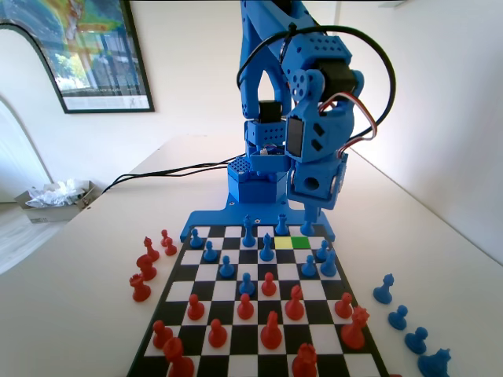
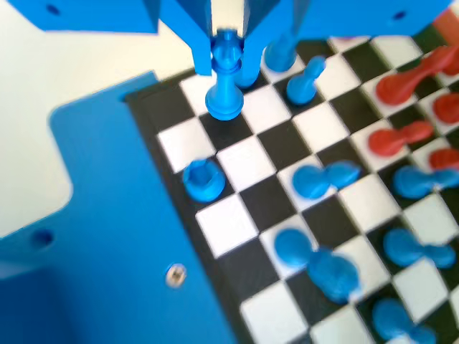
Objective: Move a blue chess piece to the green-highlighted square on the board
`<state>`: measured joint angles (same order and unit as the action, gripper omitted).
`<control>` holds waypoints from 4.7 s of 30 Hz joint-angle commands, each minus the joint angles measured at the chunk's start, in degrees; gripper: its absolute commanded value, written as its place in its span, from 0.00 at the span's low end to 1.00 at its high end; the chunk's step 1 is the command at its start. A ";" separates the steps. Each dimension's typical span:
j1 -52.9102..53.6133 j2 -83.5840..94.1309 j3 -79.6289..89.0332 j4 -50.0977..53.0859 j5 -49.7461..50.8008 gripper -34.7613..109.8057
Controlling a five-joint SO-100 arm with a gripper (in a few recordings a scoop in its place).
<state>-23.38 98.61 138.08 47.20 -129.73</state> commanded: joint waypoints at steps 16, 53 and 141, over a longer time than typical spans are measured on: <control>1.05 0.62 3.78 -5.01 -2.99 0.25; 1.41 8.70 -21.97 30.76 -1.76 0.31; 29.36 72.16 -13.62 44.21 28.74 0.25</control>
<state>6.24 169.89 123.84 92.81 -100.63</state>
